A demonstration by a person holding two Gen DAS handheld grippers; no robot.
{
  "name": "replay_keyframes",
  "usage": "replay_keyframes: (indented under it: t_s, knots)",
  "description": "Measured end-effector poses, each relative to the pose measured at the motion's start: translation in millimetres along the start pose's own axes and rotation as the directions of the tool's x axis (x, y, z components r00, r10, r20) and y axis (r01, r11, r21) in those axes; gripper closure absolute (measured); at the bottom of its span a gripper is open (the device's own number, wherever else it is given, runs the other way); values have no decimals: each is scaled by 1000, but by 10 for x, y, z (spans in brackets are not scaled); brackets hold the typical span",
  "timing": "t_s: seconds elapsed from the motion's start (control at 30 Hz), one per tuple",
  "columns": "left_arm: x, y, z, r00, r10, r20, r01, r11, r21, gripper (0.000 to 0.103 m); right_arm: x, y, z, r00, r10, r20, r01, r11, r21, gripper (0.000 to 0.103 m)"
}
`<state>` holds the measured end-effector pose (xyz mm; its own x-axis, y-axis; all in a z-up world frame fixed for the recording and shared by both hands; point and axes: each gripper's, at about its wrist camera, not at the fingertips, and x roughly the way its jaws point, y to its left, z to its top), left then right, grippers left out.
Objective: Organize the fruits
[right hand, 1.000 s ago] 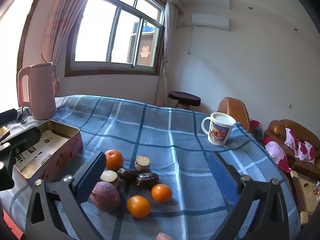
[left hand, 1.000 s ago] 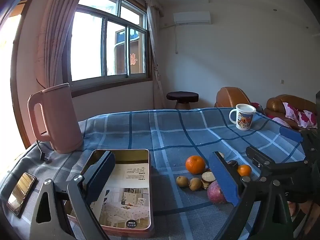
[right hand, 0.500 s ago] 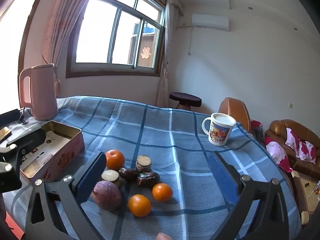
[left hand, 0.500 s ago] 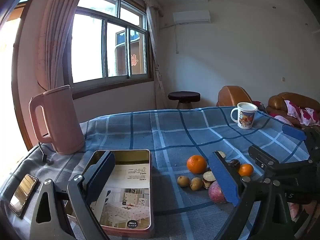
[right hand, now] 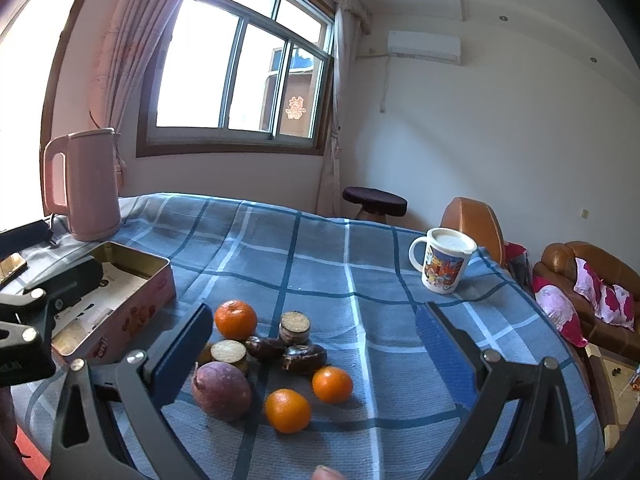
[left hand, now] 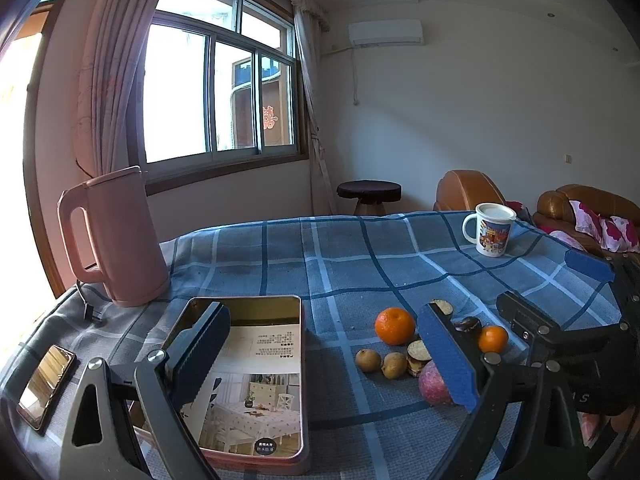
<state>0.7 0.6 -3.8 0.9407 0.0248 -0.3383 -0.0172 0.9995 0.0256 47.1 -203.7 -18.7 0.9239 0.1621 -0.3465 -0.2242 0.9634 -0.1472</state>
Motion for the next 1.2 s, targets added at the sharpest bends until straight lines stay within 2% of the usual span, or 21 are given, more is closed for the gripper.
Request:
replay_keyframes:
  t_s: [1.2]
  knots:
    - [25, -37, -45, 1000, 2, -14, -2, 1000, 4, 7, 19, 39, -90, 1000, 10, -9, -10, 1000, 2, 0]
